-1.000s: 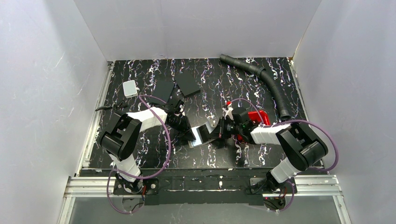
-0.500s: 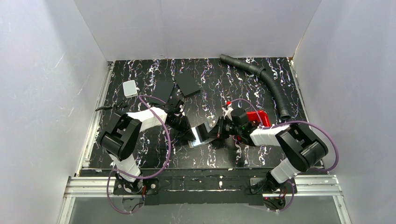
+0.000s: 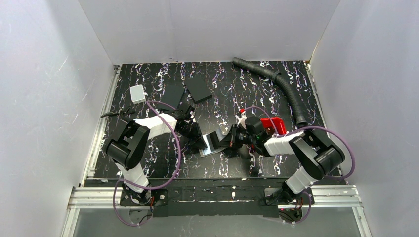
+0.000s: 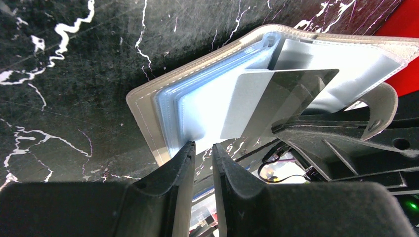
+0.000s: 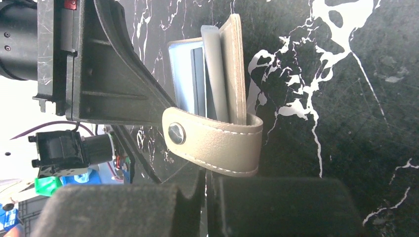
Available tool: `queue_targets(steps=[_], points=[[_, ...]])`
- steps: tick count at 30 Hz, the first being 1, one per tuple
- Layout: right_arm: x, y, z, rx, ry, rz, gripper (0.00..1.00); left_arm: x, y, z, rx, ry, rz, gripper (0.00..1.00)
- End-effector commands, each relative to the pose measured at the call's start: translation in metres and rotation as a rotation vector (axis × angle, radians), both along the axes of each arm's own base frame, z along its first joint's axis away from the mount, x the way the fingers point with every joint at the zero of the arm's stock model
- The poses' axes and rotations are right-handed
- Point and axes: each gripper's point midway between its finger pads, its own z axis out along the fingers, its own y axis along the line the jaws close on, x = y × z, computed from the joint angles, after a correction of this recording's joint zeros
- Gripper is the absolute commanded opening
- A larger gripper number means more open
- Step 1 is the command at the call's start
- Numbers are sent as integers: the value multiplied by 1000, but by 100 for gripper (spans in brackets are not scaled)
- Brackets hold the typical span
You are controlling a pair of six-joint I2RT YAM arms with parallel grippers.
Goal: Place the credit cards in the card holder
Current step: Insert the credit card into the card holder.
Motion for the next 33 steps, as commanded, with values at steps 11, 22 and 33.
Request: queue_targets(steps=[11,22,33], points=[[-5,8,-13,44,28,9,1,-6,23,-22,119,-7,-1,21],[-8,5,-23,-52,20,17,24,-6,21,-8,84,-51,-4,31],[8,-13,-16,-283,-33,39,41,-7,23,1,72,-85,-4,34]])
